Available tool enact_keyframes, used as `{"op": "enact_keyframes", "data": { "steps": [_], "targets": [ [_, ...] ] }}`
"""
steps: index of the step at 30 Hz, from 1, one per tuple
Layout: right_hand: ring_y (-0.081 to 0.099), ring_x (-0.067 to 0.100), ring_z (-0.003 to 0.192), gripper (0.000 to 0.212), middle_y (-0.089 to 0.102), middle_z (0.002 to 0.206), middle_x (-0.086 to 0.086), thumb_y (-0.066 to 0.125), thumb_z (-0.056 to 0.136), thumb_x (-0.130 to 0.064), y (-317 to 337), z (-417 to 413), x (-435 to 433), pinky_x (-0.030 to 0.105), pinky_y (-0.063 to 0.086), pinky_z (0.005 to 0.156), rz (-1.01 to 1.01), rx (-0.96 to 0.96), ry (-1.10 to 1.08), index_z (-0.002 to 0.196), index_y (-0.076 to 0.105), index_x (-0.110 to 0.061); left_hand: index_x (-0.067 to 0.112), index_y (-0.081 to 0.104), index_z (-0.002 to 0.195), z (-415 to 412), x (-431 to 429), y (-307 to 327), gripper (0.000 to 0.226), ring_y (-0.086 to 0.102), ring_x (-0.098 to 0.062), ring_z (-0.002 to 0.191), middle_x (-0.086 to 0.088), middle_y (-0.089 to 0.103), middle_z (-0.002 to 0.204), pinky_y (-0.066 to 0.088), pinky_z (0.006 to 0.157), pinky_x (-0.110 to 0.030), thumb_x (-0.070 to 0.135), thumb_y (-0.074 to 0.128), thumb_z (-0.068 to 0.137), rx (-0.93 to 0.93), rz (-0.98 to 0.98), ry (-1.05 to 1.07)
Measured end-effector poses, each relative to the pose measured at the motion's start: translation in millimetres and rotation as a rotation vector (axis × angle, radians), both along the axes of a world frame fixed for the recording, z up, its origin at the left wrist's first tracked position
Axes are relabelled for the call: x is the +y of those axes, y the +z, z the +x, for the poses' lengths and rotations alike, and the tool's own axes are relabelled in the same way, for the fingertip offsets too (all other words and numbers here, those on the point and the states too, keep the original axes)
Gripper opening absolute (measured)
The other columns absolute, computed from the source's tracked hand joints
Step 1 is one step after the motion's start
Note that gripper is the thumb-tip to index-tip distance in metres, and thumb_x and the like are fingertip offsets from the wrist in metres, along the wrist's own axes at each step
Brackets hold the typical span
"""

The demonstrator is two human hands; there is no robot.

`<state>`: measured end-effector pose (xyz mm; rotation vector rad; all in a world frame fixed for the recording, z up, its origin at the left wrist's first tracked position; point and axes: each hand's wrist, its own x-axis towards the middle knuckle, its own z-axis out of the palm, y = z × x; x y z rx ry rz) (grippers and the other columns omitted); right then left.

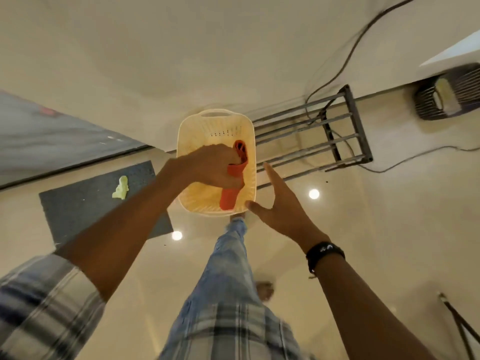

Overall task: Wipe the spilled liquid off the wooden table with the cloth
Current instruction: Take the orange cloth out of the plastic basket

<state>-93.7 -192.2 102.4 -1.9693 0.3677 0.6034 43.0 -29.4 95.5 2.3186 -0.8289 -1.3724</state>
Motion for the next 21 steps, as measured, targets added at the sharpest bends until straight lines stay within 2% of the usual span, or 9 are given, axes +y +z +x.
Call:
{"op": "enact_keyframes", "data": {
  "steps": [3,5,7,9,12,14,16,18,21],
  "targets": [
    [0.036,-0.012,0.122,0.093,0.041,0.146,-0.01,0.081,0.081,-0.015,48.0,-20.0,-19.8,-0.007,0.031,0.083,0.125,0.067,-0.049,0.155,0.025,-0.021,0.015,0.058,0.071,-27.9,-13.6,84.8,0.023,0.047,-0.009,0.064,0.007,0.052,0.069,0.037,0.062,-0.025,0.034,0.07,0.078,0.04,-0.235,0.014],
    [0.049,-0.013,0.116,0.089,0.049,0.142,-0.012,0.081,0.078,-0.004,78.3,-38.0,-37.3,-0.006,0.038,0.079,0.238,0.018,-0.071,0.15,0.034,-0.024,0.025,0.059,0.067,-50.9,-25.0,134.0,0.009,0.051,-0.005,0.064,0.01,0.056,0.071,0.04,0.064,-0.022,0.027,0.067,0.072,0.142,-0.373,0.0],
    [0.057,-0.007,0.115,0.084,0.057,0.135,-0.008,0.079,0.075,0.005,109.9,-62.1,-57.3,0.012,0.052,0.086,0.304,-0.033,-0.109,0.145,0.042,-0.021,0.026,0.067,0.073,-76.7,-38.1,171.9,0.004,0.061,-0.007,0.073,0.011,0.065,0.08,0.048,0.068,-0.028,0.022,0.067,0.072,0.194,-0.423,-0.07],
    [0.063,0.016,0.115,0.072,0.063,0.129,0.004,0.079,0.075,0.005,138.1,-93.2,-77.0,0.037,0.058,0.09,0.289,-0.075,-0.137,0.138,0.05,-0.014,0.022,0.072,0.086,-100.2,-54.8,196.7,0.012,0.068,-0.012,0.083,0.008,0.071,0.092,0.053,0.072,-0.033,0.022,0.067,0.075,0.182,-0.427,-0.123],
    [0.07,0.024,0.099,0.042,0.071,0.111,0.013,0.079,0.079,-0.004,169.9,-151.4,-103.1,0.041,0.06,0.086,0.122,-0.21,-0.28,0.119,0.063,-0.003,0.026,0.07,0.099,-133.3,-84.4,216.5,0.015,0.067,-0.004,0.083,0.015,0.071,0.095,0.052,0.07,-0.024,0.026,0.067,0.085,0.038,-0.41,-0.185],
    [0.069,0.023,0.092,0.029,0.071,0.101,0.012,0.078,0.082,-0.006,182.2,-195.2,-113.3,0.035,0.06,0.081,-0.051,-0.336,-0.399,0.107,0.066,0.0,0.027,0.063,0.099,-154.8,-104.5,217.1,0.009,0.063,-0.012,0.084,0.006,0.068,0.093,0.047,0.068,-0.027,0.03,0.061,0.091,-0.187,-0.412,-0.262],
    [0.065,0.025,0.086,0.02,0.067,0.093,0.01,0.075,0.083,-0.004,189.3,-235.3,-115.1,0.038,0.058,0.078,-0.222,-0.451,-0.499,0.099,0.064,-0.002,0.028,0.05,0.092,-180.8,-124.2,215.0,0.01,0.064,-0.02,0.08,0.0,0.065,0.088,0.046,0.06,-0.028,0.028,0.06,0.095,-0.294,-0.41,-0.211],
    [0.061,0.024,0.081,0.02,0.064,0.091,0.01,0.072,0.081,0.004,190.6,-272.6,-110.2,0.039,0.056,0.074,-0.351,-0.582,-0.583,0.099,0.063,-0.003,0.024,0.05,0.089,-213.8,-145.5,214.7,0.013,0.07,-0.024,0.071,-0.007,0.069,0.081,0.055,0.051,-0.028,0.021,0.06,0.096,-0.17,-0.452,-0.034],
    [0.057,0.02,0.084,0.029,0.059,0.1,0.009,0.061,0.077,0.011,183.4,-320.0,-94.0,0.035,0.053,0.067,-0.587,-0.734,-0.622,0.1,0.065,-0.006,0.013,0.055,0.089,-267.3,-179.1,218.3,0.01,0.073,-0.026,0.059,-0.014,0.072,0.07,0.058,0.046,-0.031,0.005,0.054,0.095,0.146,-0.511,0.216]
  ]
}}
